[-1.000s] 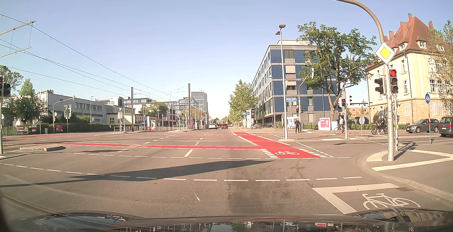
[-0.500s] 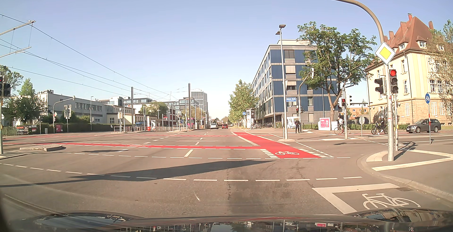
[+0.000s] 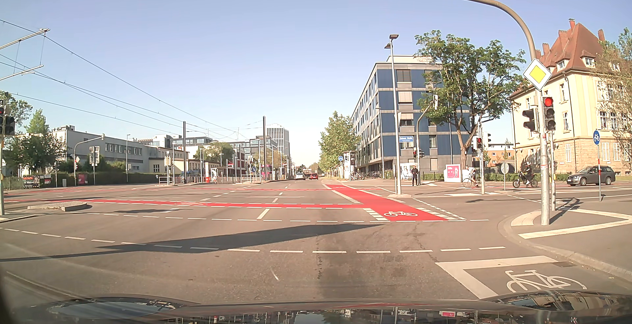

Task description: Follow the waypoints while adhering to traffic rules and regulations

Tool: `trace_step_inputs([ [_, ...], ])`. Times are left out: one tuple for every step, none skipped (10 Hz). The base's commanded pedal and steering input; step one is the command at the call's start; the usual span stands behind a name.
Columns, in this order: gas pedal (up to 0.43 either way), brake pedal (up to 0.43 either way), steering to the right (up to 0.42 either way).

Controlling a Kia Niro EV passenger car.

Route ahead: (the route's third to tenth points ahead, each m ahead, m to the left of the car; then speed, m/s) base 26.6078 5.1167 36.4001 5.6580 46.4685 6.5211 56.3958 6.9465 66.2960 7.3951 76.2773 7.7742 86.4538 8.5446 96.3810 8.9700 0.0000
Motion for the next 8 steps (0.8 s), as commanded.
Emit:
trace_step_inputs([
  [0.0,0.177,-0.051],
  [0.0,0.177,-0.051],
  [0.0,0.183,-0.051],
  [0.0,0.177,-0.051],
  [0.0,0.183,-0.051],
  [0.0,0.177,-0.051],
  [0.0,0.183,-0.051],
  [0.0,0.177,-0.051],
])
